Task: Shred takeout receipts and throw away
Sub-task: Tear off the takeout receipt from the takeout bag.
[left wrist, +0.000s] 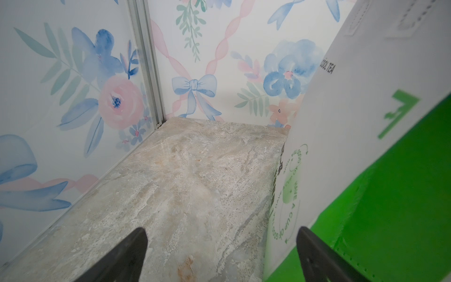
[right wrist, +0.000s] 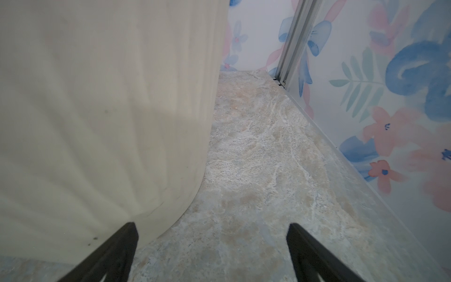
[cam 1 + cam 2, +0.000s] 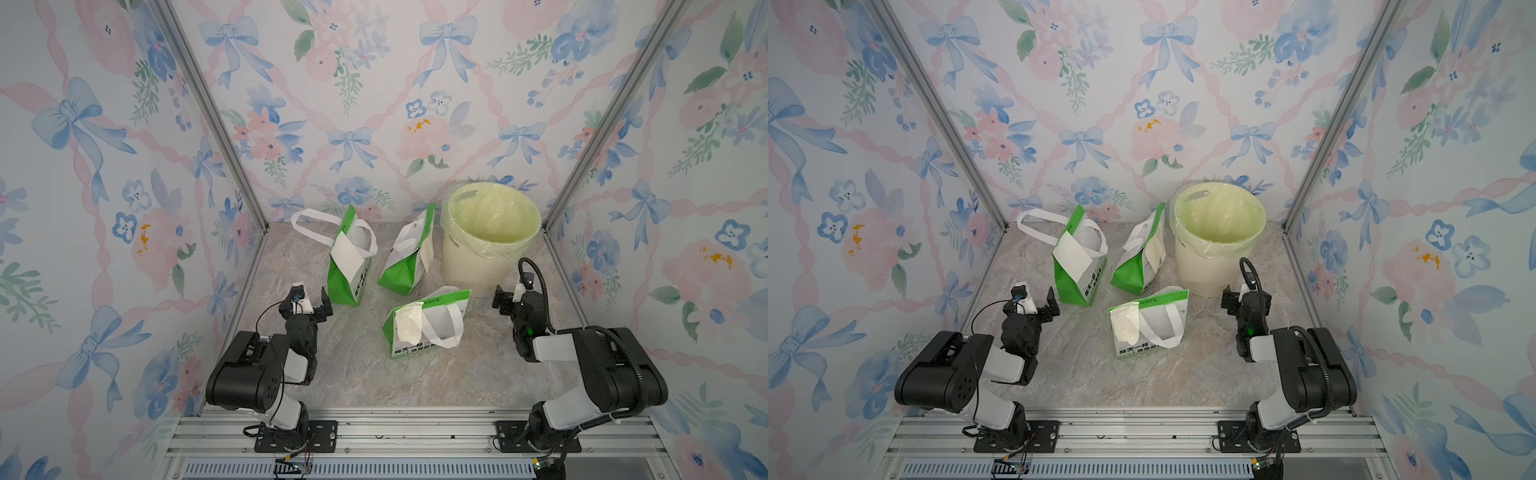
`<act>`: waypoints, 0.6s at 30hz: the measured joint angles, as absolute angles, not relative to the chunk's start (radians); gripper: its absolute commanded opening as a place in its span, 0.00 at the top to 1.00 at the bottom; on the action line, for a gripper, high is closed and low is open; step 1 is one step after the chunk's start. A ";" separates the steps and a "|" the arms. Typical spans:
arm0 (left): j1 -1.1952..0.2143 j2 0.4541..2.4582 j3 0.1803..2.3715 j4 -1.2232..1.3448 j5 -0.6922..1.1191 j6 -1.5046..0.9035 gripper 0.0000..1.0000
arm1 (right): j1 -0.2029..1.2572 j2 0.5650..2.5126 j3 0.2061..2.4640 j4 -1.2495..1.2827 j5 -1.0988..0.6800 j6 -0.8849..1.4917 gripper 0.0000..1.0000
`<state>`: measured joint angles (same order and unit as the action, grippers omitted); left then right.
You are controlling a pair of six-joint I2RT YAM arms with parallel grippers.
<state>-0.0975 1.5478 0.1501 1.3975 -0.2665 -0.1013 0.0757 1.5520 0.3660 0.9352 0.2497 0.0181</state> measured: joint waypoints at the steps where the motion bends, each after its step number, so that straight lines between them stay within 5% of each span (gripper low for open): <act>1: -0.097 1.548 0.150 1.398 -0.266 -0.101 0.02 | 0.076 1.552 0.366 0.935 0.248 0.018 0.02; 13: -0.097 1.544 0.150 1.394 -0.271 -0.101 0.04 | 0.078 1.537 0.366 0.924 0.247 0.014 0.02; 18: -0.097 1.362 0.149 1.293 -0.299 -0.099 0.04 | 0.096 1.300 0.406 0.684 0.230 -0.001 0.02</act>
